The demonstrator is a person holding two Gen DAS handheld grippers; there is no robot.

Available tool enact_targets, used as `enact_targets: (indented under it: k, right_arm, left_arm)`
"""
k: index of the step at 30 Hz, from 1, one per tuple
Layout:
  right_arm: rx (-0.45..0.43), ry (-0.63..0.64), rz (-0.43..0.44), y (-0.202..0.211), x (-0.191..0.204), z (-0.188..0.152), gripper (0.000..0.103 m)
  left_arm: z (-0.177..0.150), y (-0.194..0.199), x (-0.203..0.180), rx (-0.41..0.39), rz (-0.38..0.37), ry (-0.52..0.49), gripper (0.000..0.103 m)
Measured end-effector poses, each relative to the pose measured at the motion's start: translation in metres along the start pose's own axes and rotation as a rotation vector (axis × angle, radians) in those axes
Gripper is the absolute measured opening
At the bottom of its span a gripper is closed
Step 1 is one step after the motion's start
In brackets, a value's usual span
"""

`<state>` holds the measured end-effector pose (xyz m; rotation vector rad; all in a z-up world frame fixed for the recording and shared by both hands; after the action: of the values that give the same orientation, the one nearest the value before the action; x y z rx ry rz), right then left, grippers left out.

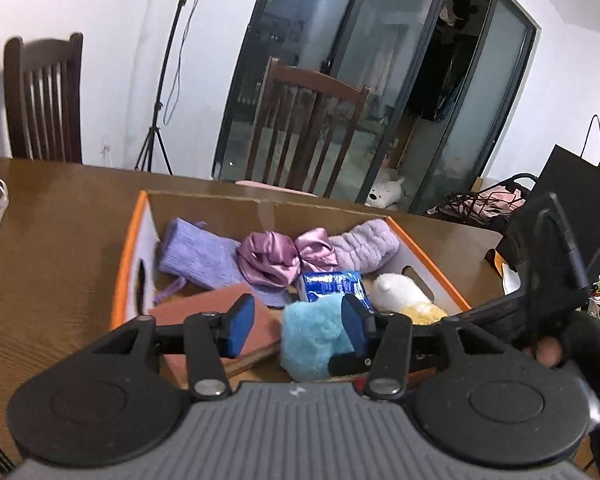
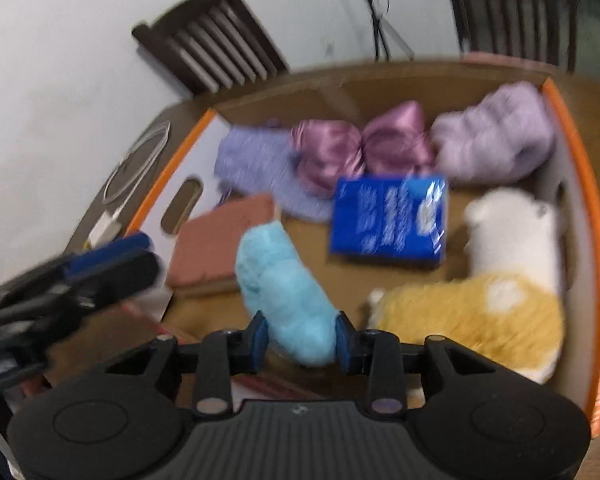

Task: Organize soft objects
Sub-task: 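Open both grippers to release the plush in the box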

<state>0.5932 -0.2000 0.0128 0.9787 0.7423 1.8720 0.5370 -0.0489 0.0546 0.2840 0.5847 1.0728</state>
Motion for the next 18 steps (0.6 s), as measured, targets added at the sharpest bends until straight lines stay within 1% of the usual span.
enact_targets:
  k: [2,4,5,6,10,12,14,16,18]
  right_arm:
    - [0.006,0.0,-0.048,0.007,0.002,-0.003,0.042]
    - [-0.015,0.003,-0.065,0.022,0.008,-0.002,0.048]
    - [-0.035,0.01,-0.071,0.034,0.012,-0.002,0.054]
    - [-0.059,0.017,-0.073,0.048,0.017,-0.001,0.054]
    - [-0.159,0.048,-0.091,0.107,0.035,0.005,0.056]
    - [-0.225,0.071,-0.107,0.146,0.045,0.005,0.061]
    - [-0.283,0.094,-0.117,0.178,0.054,0.003,0.064]
    - [-0.326,0.108,-0.121,0.205,0.06,-0.002,0.065]
    - [-0.356,0.121,-0.123,0.219,0.069,-0.006,0.066]
  left_arm:
    - [0.004,0.013,0.0,-0.012,0.026,-0.013,0.05]
    - [0.009,0.029,-0.001,-0.024,0.042,-0.023,0.05]
    - [0.012,0.039,-0.001,-0.033,0.047,-0.027,0.051]
    - [0.016,0.052,-0.002,-0.047,0.05,-0.034,0.054]
    - [0.029,0.096,-0.006,-0.1,0.076,-0.075,0.061]
    - [0.033,0.117,-0.011,-0.127,0.077,-0.096,0.069]
    - [0.036,0.135,-0.015,-0.151,0.076,-0.116,0.073]
    - [0.036,0.152,-0.018,-0.17,0.078,-0.13,0.073]
    - [0.034,0.165,-0.02,-0.185,0.081,-0.131,0.076]
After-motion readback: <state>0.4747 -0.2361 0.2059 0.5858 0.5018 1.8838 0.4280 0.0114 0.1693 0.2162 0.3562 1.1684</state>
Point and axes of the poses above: each gripper's, at about its wrist camera, not at the fingertips, and y roughly against the way its jaws point, x to its left, z to its top, the point moved 9 cm from there along -y, roughly the way its jaws point, and after that the axes turned 4 degrees about -z, right-handed, at the moved point
